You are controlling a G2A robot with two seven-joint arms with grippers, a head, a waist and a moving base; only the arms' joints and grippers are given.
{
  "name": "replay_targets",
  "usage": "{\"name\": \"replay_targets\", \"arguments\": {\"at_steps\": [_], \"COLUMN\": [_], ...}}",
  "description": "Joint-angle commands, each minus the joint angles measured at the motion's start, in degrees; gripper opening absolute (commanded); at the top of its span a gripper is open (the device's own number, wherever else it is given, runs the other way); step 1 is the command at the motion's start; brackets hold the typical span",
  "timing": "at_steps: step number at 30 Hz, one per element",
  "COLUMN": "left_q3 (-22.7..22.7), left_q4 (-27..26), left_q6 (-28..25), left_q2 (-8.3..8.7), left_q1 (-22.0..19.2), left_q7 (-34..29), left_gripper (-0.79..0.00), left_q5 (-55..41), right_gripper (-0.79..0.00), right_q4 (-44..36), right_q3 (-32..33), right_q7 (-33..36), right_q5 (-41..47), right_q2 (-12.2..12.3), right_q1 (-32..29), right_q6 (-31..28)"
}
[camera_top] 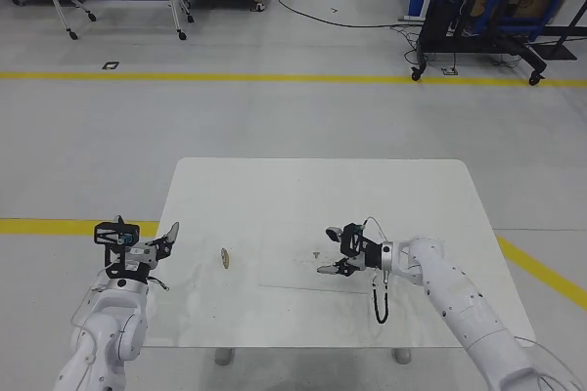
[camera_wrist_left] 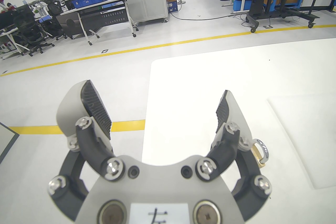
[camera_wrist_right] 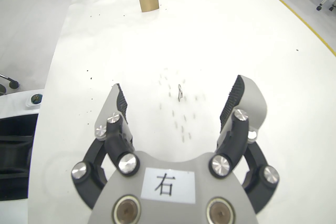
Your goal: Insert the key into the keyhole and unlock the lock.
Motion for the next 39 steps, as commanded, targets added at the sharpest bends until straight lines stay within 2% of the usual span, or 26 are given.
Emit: {"name": "replay_targets", "arguments": {"at_steps": [1,3,9,15,17,25,34,39], "left_q3": [0.00,0.00,0.00,0.00,0.00,0.00,0.00,0.00], "left_q4": [0.00,0.00,0.00,0.00,0.00,0.00,0.00,0.00], "left_q6": [0.00,0.00,0.00,0.00,0.00,0.00,0.00,0.00], "left_q2": [0.00,0.00,0.00,0.00,0.00,0.00,0.00,0.00], "left_q1": [0.00,0.00,0.00,0.00,0.00,0.00,0.00,0.00], "left_q7": [0.00,0.00,0.00,0.00,0.00,0.00,0.00,0.00], "left_gripper": [0.000,0.000,0.000,0.000,0.000,0.000,0.000,0.000], "left_q5": [0.00,0.00,0.00,0.00,0.00,0.00,0.00,0.00], "right_gripper": [-0.465,-0.505,-0.548,-0.742,-0.785,-0.785,-0.785,-0.785], "right_q4": [1.46,2.66,5.85,7.37,7.73,6.53,-1.57,-4.44], "right_q3": [-1.43,-2.91,-6.28,-8.14,-8.53,-8.82,-4.10,-1.35], "right_q7": [-0.57,-1.02,-0.93,-0.53,-0.62,0.35,0.10,-1.03], "right_q5": [-1.00,-1.94,-3.45,-3.71,-3.39,-3.81,-5.74,-3.97], "right_q2": [-0.28,-0.62,-1.57,-2.18,-2.30,-2.21,0.24,1.19], "right_q1": [1.14,2.19,4.59,5.86,6.12,6.63,3.12,0.59], "right_q6": [-0.01,0.10,1.76,3.46,3.33,5.19,6.91,7.06]}}
